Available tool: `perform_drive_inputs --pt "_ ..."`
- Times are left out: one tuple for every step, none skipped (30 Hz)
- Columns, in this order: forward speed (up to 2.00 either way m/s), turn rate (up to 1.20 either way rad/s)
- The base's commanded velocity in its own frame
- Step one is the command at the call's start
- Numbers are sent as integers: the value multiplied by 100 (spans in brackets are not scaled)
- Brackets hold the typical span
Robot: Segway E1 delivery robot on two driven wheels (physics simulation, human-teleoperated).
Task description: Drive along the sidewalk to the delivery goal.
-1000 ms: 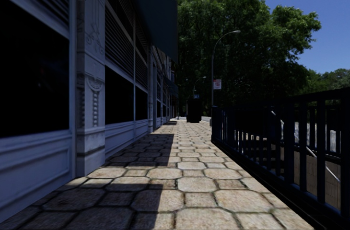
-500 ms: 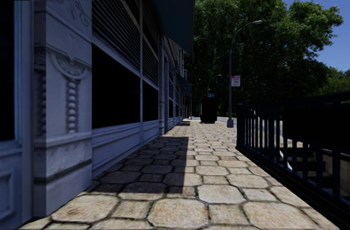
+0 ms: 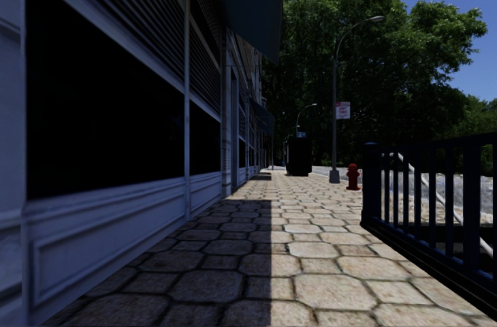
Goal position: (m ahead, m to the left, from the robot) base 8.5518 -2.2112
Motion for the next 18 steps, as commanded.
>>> perform_drive_inputs --pt "200 0" --pt "200 0" --pt "200 0" --pt "200 0" --pt "200 0" --pt "200 0" --pt "200 0" --pt "200 0" --pt "200 0" --pt "200 0" --pt "200 0" --pt "200 0" --pt "200 0" --pt "200 0" --pt "200 0" --pt "200 0" --pt "200 0" --pt "200 0"
